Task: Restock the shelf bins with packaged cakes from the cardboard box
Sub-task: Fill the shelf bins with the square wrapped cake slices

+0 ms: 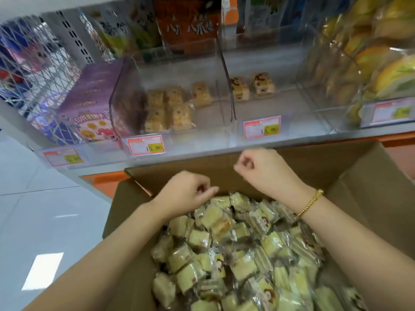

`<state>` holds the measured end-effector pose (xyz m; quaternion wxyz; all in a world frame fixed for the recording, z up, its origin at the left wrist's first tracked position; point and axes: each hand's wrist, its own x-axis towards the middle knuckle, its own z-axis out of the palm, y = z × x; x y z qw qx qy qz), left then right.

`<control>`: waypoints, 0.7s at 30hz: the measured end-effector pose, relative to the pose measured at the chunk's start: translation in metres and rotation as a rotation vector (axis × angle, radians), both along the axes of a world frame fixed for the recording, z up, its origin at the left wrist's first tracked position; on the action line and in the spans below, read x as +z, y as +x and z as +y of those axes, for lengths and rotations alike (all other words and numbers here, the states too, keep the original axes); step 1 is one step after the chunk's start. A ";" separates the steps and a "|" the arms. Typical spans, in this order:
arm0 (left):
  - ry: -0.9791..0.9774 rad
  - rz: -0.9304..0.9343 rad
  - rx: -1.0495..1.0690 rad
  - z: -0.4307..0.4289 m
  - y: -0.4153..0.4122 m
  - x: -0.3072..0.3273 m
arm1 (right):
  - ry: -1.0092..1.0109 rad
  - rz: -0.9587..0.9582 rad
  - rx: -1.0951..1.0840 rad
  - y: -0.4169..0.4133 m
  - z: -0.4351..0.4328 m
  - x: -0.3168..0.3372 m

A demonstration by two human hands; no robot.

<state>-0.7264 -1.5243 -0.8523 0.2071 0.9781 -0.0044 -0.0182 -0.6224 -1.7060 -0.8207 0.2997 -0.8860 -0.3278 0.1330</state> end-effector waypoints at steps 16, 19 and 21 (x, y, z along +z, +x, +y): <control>0.038 0.215 0.138 -0.042 0.033 -0.170 | -0.416 0.682 -0.313 0.025 -0.087 -0.236; 0.014 0.153 0.111 -0.061 0.059 -0.179 | -0.442 0.763 -0.338 0.022 -0.073 -0.249; 0.007 0.184 0.133 -0.068 0.077 -0.186 | -0.430 0.827 -0.395 0.019 -0.068 -0.257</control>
